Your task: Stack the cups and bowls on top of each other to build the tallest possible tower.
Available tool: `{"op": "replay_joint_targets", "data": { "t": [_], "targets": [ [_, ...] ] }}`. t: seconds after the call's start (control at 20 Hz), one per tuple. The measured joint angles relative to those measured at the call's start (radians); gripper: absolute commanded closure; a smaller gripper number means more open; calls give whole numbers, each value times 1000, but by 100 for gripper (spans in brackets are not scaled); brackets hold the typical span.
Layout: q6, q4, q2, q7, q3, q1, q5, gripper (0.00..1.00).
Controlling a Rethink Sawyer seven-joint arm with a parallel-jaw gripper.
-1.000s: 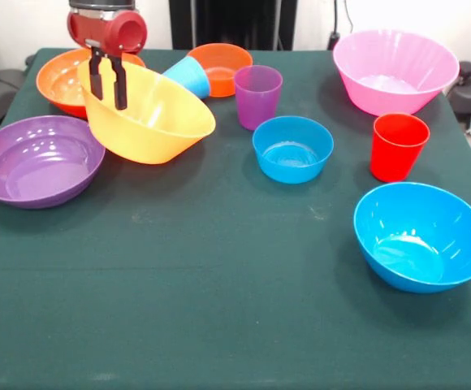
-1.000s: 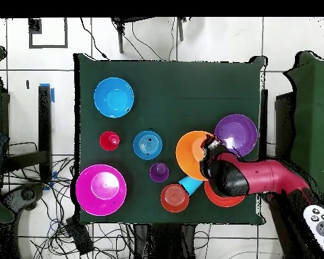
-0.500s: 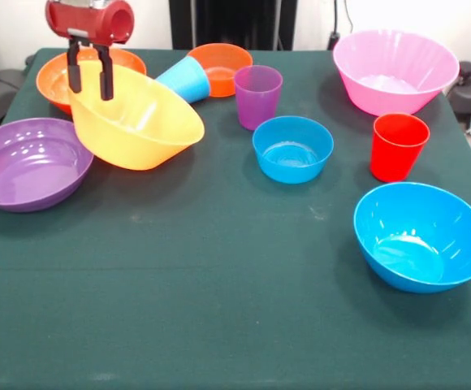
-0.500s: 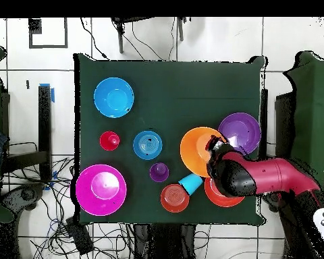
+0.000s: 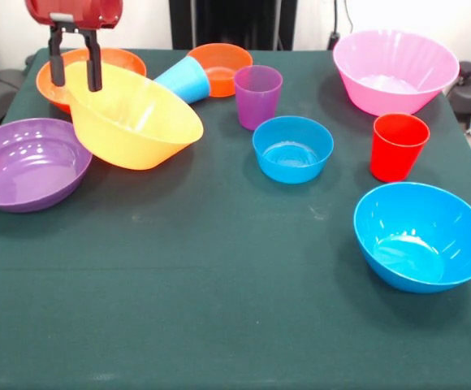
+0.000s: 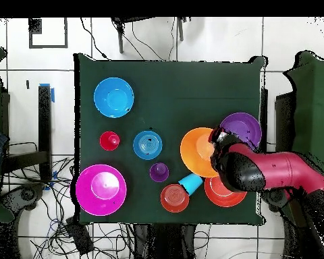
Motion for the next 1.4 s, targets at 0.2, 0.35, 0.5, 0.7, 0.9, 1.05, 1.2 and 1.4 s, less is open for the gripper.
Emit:
{"op": "replay_joint_targets", "data": {
  "t": [0.2, 0.35, 0.5, 0.7, 0.9, 1.05, 1.2, 1.4],
  "targets": [
    [21, -18, -12, 0, 21, 1, 20, 0],
    [56, -35, -19, -3, 35, 1, 27, 0],
    [101, -68, -18, -9, 43, 5, 26, 0],
    [118, -132, 17, -10, 43, 20, 6, 0],
    [118, -197, 77, -12, 45, 29, -27, 0],
    [118, -260, 160, -19, 46, 29, -62, 0],
    [118, -284, 197, -24, 46, 29, -80, 0],
    [119, -319, 263, -51, 51, 27, -107, 0]
  ]
}}
